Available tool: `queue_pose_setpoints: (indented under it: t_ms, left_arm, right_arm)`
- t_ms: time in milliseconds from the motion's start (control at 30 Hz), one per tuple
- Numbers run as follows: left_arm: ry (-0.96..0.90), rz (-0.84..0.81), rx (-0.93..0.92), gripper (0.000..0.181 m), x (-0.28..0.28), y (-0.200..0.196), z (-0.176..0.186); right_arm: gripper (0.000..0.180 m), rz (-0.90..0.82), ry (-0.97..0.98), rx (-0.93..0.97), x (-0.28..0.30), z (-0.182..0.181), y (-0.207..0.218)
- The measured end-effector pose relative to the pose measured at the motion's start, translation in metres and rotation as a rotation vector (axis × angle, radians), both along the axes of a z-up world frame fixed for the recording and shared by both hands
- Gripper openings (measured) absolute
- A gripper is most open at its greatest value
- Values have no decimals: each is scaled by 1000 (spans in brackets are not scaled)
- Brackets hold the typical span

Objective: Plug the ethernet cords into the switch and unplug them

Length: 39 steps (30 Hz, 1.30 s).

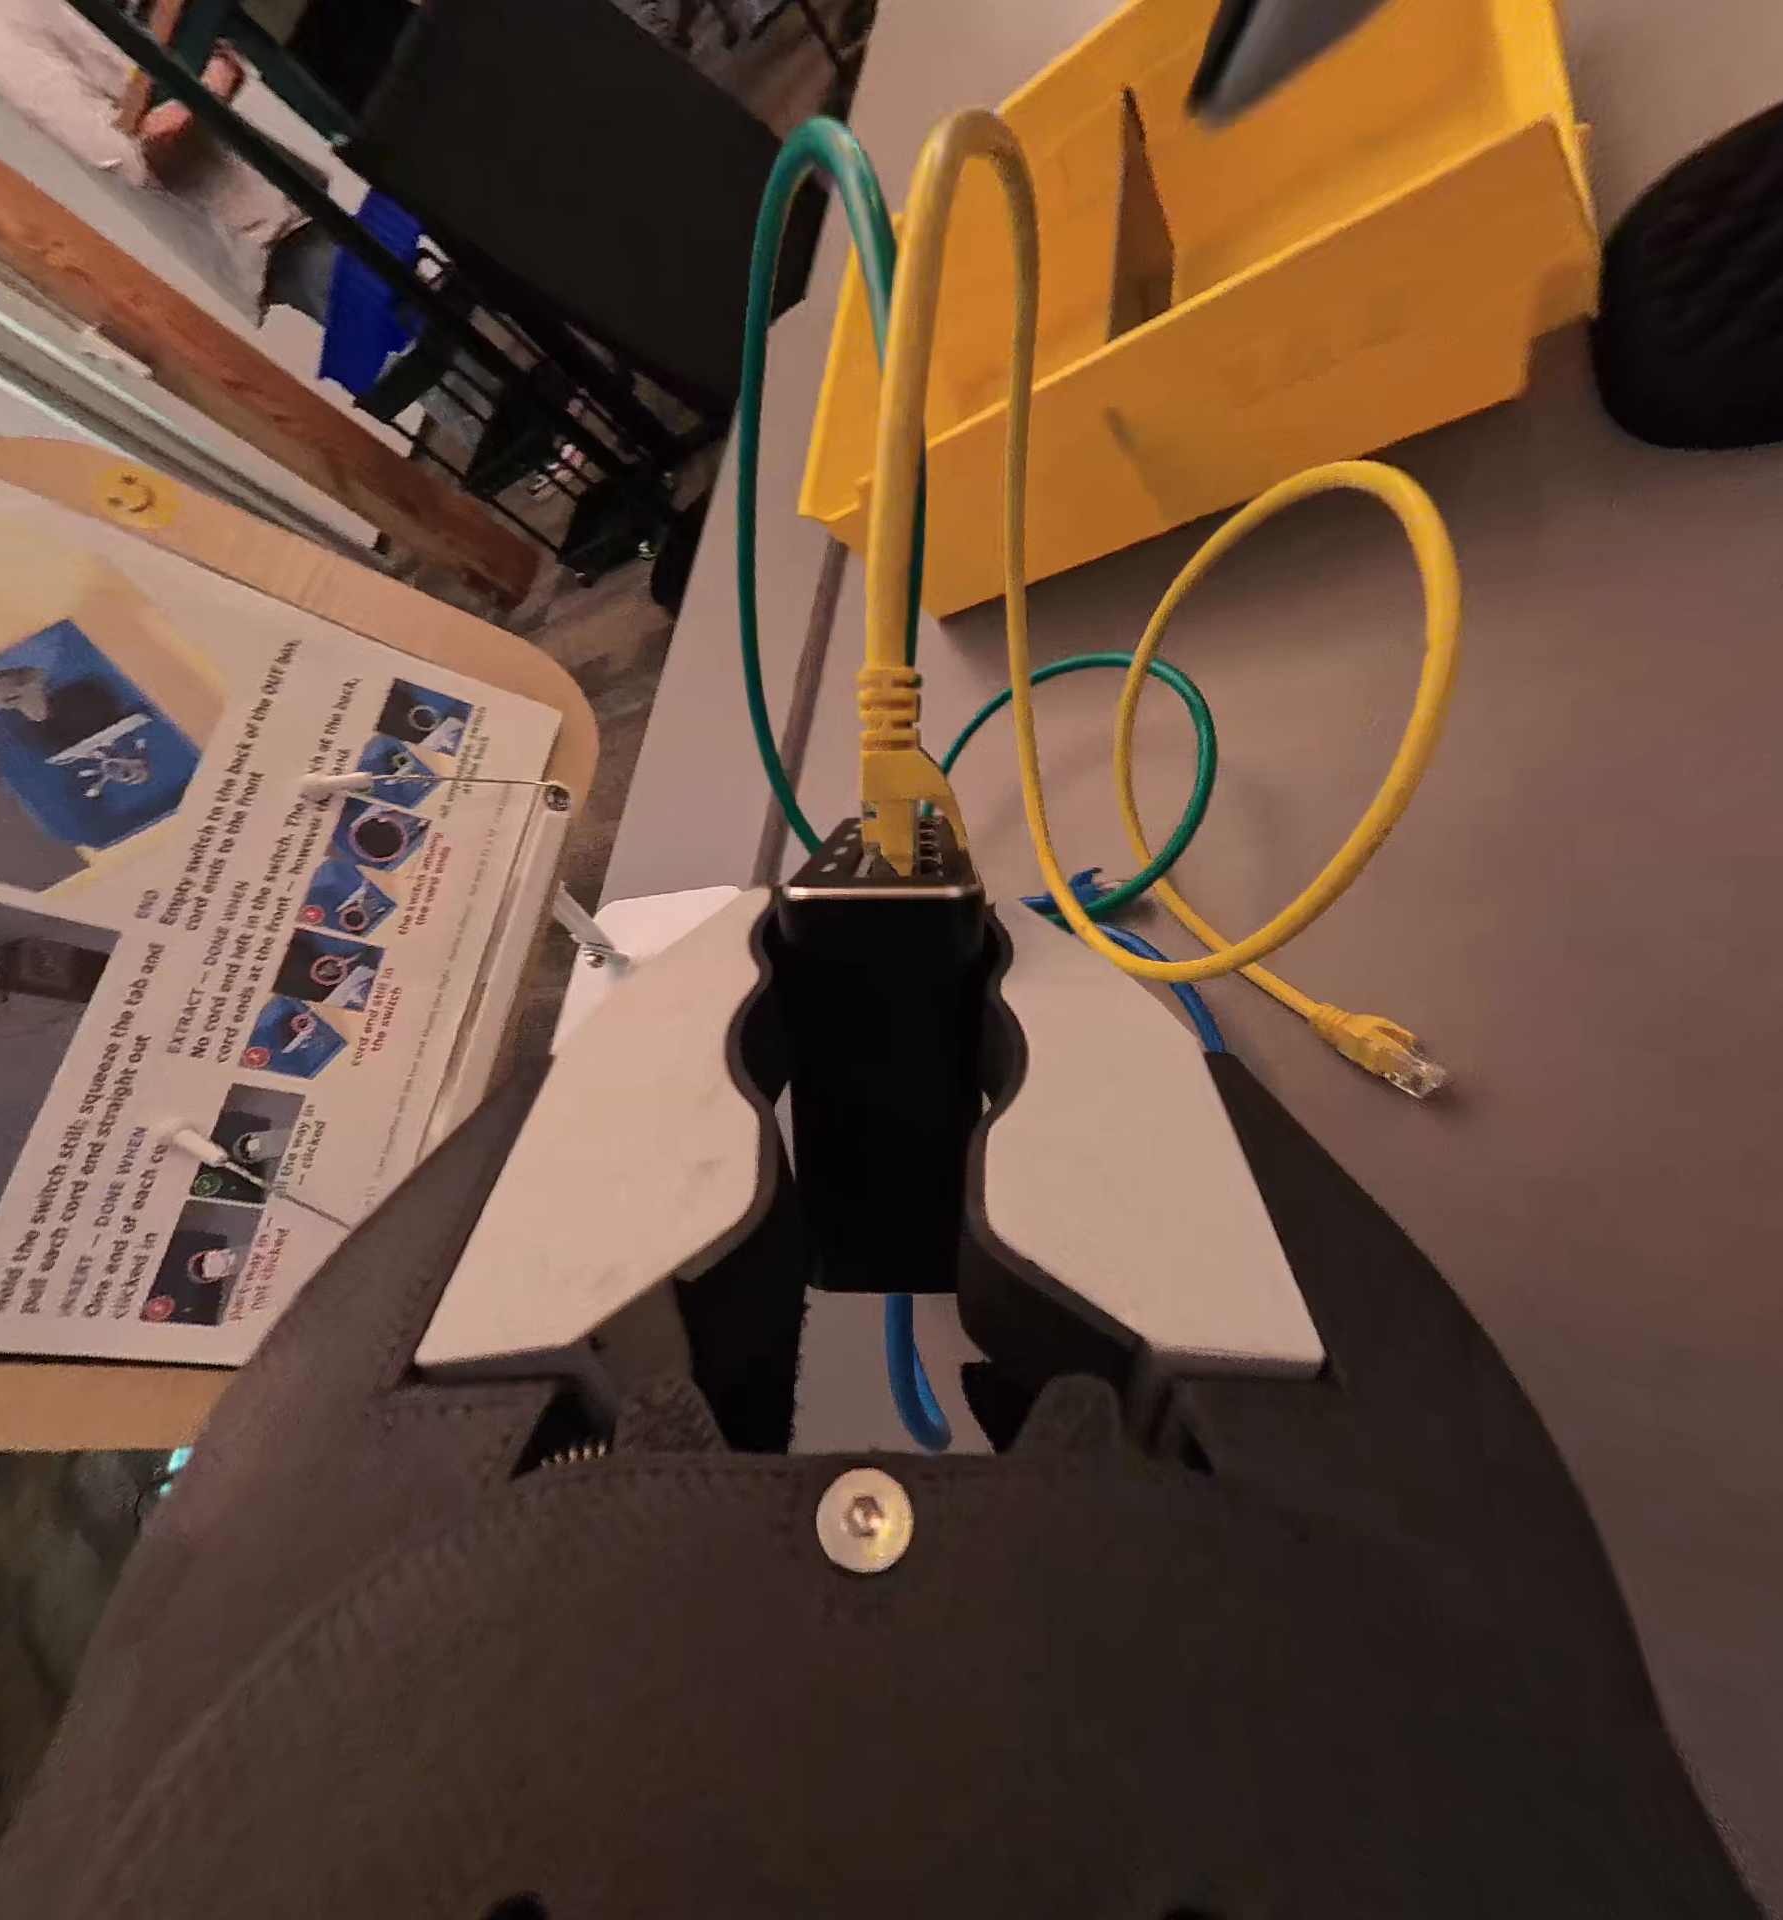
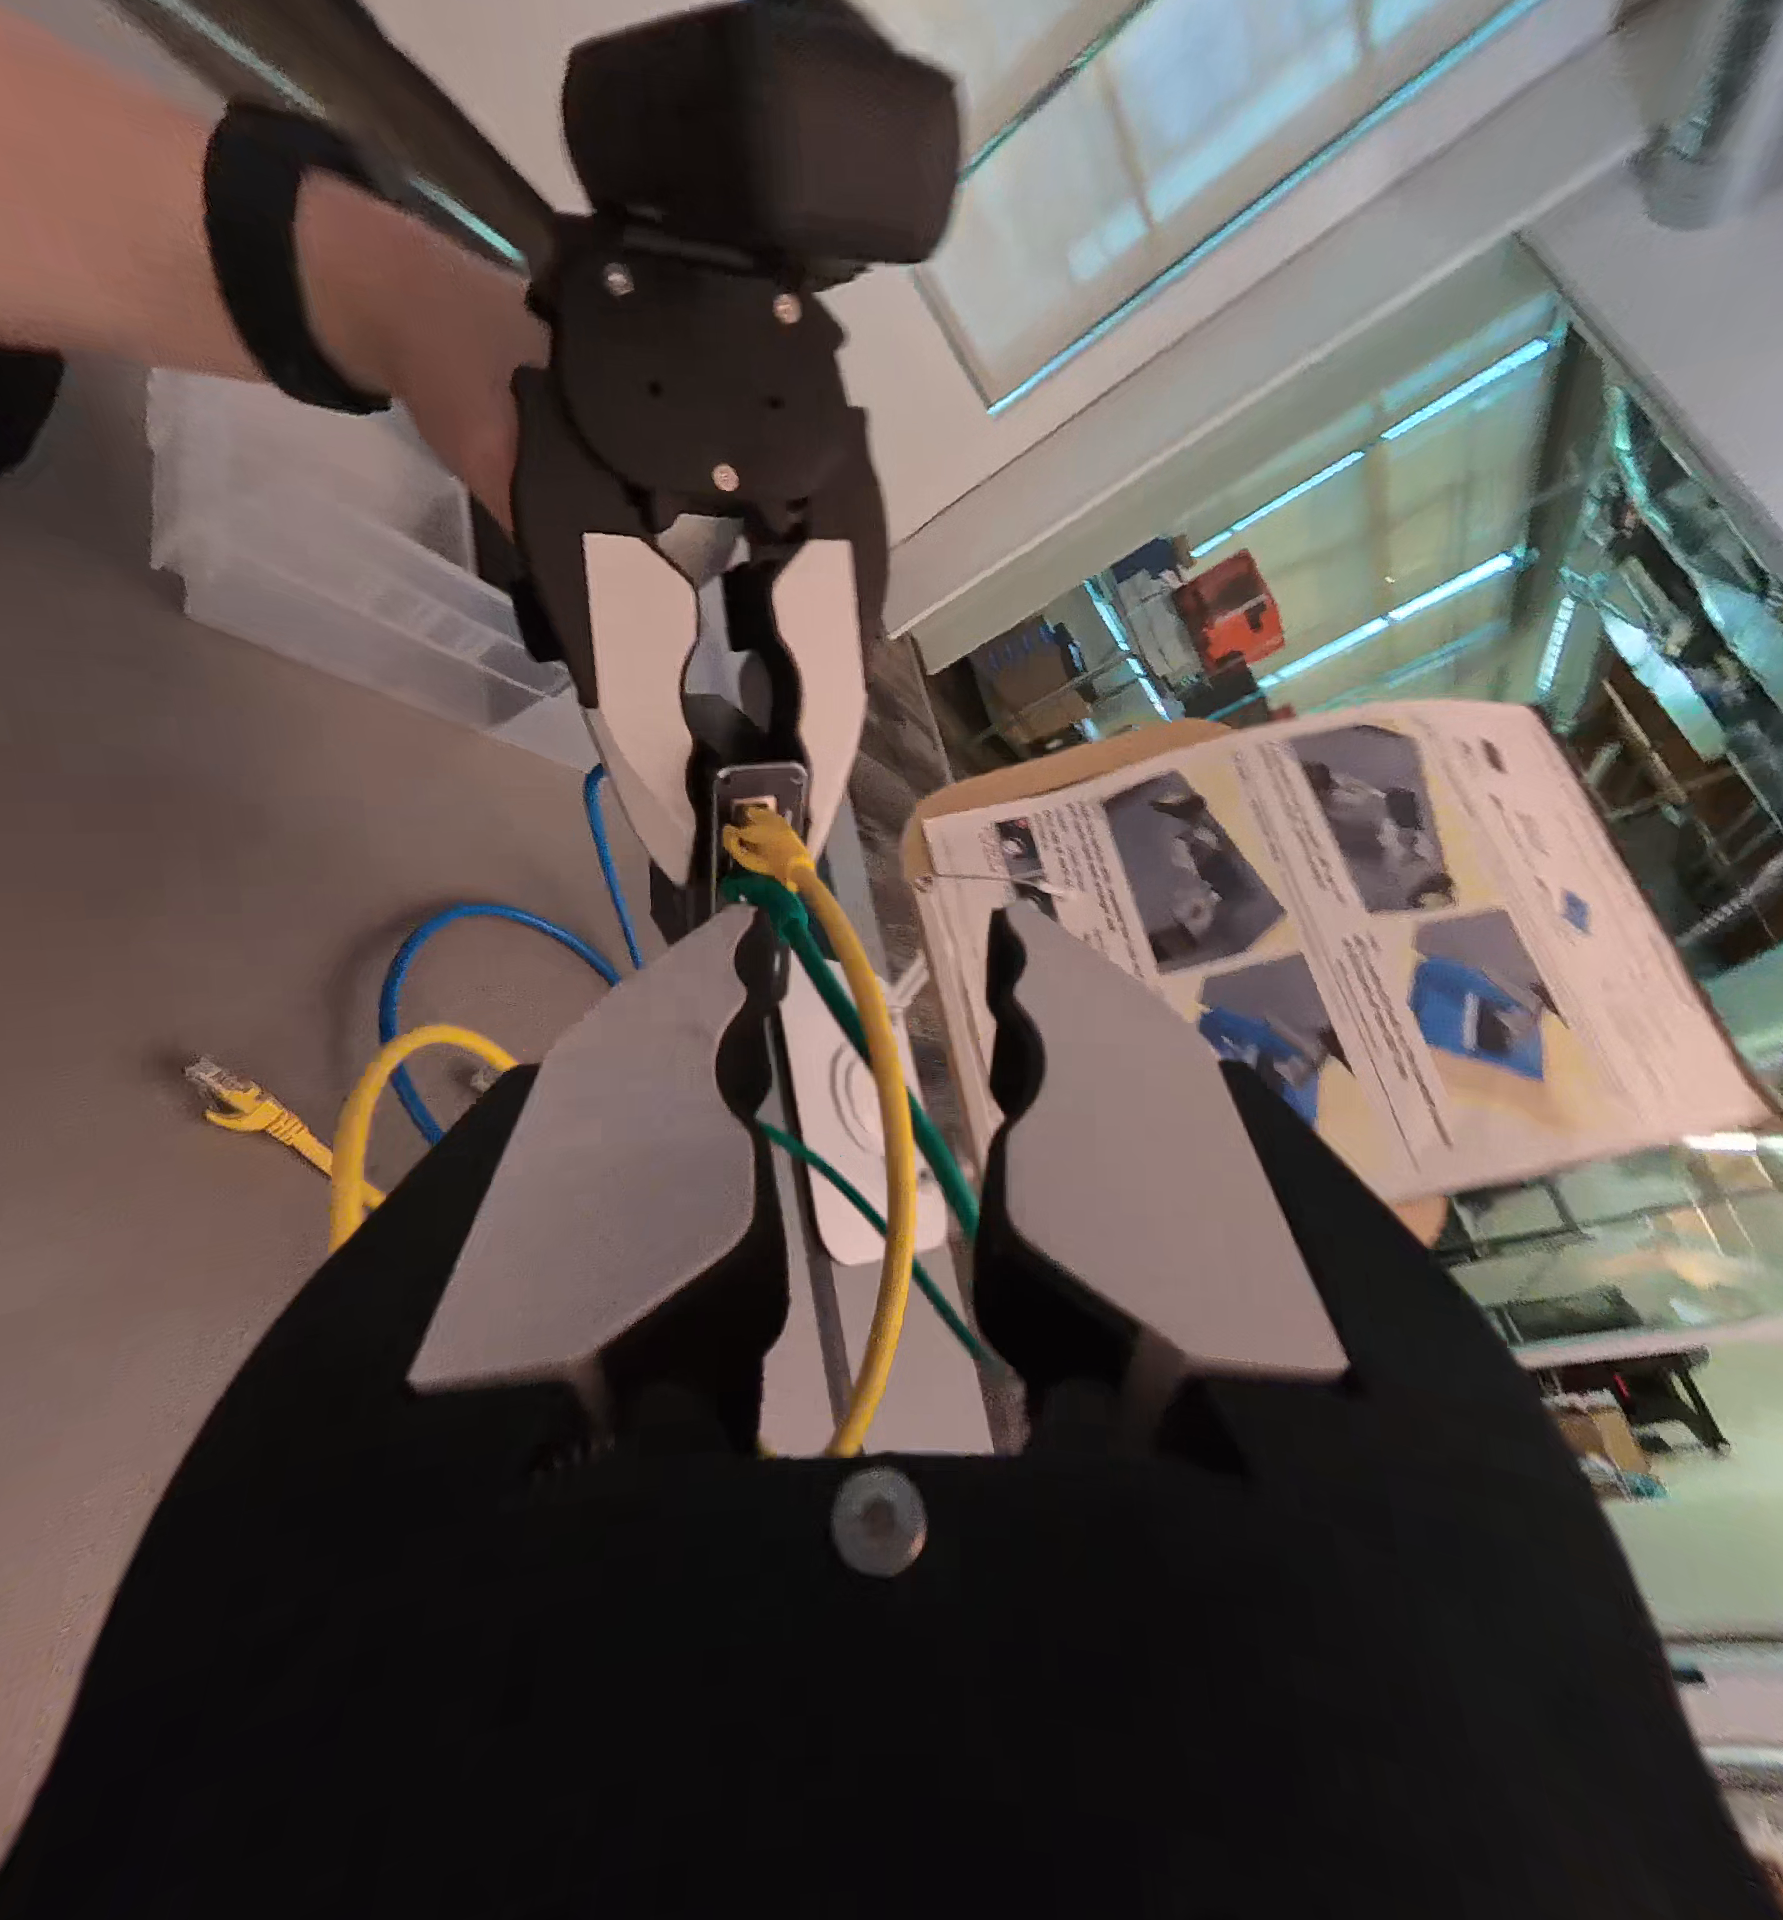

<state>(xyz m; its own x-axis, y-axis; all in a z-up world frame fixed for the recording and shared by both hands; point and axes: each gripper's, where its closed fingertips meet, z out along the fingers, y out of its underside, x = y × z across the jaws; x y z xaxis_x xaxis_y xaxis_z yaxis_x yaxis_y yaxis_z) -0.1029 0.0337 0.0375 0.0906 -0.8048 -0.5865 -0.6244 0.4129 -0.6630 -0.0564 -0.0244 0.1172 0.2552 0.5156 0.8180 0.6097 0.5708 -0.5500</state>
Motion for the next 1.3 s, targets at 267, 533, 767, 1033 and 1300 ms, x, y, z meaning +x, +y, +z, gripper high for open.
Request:
queue_pose_setpoints:
  t_ms: [267, 533, 767, 1033, 1300]
  left_arm:
    - [110, -92, -149, 32, -2, -15, -21]
    - [-36, -40, -529, 32, -11, -18, -1]
    - [-185, -93, -865, 32, -23, -26, 15]
    - [-403, -65, -1292, 33, -11, -8, 13]
    - [-633, -123, -1509, 33, -15, 10, 25]
  right_arm:
    - [38, -27, -230, -41, -24, -67, 23]
    - [24, 191, -240, -129, -35, -64, -36]
    - [37, 65, -288, 214, -42, -73, 0]
    - [61, -30, -355, 566, -72, -88, 16]
    - [59, -147, -307, 708, -71, -92, 37]
